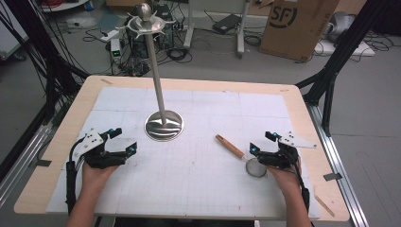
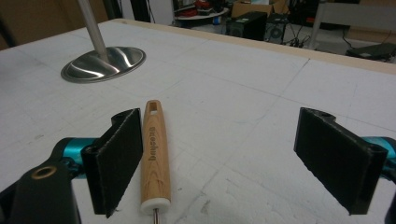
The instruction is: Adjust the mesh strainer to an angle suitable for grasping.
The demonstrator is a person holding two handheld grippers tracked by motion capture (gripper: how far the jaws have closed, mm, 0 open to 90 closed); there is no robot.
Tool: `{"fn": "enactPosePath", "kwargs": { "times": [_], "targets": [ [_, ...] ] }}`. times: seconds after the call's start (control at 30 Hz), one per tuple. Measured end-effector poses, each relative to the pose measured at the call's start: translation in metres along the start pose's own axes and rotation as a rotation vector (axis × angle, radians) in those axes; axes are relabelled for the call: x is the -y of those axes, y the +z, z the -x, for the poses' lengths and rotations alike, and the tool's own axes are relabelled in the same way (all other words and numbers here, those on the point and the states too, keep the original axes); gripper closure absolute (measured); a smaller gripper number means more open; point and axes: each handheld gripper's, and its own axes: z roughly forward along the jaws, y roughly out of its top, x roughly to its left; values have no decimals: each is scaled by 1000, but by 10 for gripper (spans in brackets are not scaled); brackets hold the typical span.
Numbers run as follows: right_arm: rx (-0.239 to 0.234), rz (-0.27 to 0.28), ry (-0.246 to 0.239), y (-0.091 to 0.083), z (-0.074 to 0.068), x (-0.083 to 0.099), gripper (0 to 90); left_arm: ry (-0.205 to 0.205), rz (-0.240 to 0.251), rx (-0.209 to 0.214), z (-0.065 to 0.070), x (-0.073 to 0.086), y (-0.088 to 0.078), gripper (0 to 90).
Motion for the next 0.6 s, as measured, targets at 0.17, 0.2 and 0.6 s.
{"fn": "enactPosePath", "kwargs": {
  "times": [0.17, 0.2, 0.6],
  "targets": [
    [5, -12, 0, 2, 2, 1, 150, 6, -5, -1, 0, 1, 2, 147],
    [5, -14, -1, 2, 2, 1, 150, 5, -6, 0, 1, 1, 2, 147],
    [4, -43, -34, 3, -10, 1, 150, 0, 39, 7, 2, -2, 2, 146]
  ]
}}
